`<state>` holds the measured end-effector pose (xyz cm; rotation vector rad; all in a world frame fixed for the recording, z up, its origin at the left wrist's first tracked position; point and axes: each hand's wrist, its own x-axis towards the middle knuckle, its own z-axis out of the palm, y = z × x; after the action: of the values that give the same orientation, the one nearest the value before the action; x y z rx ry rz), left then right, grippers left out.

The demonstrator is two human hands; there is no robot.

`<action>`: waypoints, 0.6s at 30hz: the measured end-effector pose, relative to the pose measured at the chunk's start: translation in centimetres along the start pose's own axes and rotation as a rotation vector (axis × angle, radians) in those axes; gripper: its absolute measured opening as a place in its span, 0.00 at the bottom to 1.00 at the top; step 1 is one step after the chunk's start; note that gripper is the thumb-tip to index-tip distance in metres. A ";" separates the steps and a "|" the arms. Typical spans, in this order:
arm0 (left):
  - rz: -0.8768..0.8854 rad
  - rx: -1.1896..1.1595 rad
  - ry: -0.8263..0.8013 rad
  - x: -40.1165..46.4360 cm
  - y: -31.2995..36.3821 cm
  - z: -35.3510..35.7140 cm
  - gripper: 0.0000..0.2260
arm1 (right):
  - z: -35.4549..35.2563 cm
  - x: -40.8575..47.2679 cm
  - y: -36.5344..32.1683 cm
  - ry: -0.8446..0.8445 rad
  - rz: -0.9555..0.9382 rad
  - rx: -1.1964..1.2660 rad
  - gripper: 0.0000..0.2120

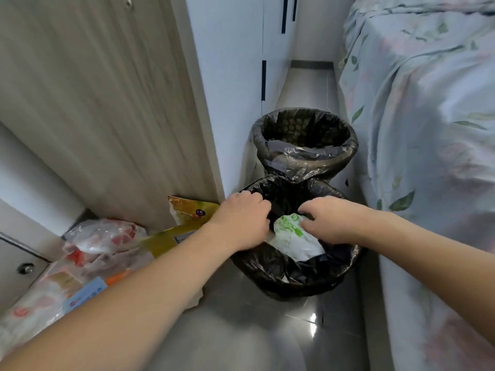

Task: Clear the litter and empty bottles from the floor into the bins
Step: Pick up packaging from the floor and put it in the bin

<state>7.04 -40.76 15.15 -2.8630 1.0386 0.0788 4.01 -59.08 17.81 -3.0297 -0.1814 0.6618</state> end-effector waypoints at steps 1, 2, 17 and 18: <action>-0.005 -0.017 0.111 -1.8 -1.2 -0.2 0.13 | -0.1 -0.4 -0.9 0.045 0.001 0.022 0.17; -0.020 -0.033 0.199 -3.5 -2.5 -0.1 0.13 | -0.1 -0.9 -1.8 0.096 -0.010 0.040 0.19; -0.809 -0.247 -0.955 -34.5 -19.9 16.9 0.12 | 13.1 5.7 -31.0 -0.349 -0.500 -0.214 0.23; -0.846 -0.204 -1.040 -35.9 -20.3 18.0 0.16 | 14.9 6.6 -31.5 -0.356 -0.467 -0.253 0.24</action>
<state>-7.75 -0.45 1.67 -2.4984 -0.3725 1.4161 0.34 -26.91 3.40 -2.8785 -1.0128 1.1866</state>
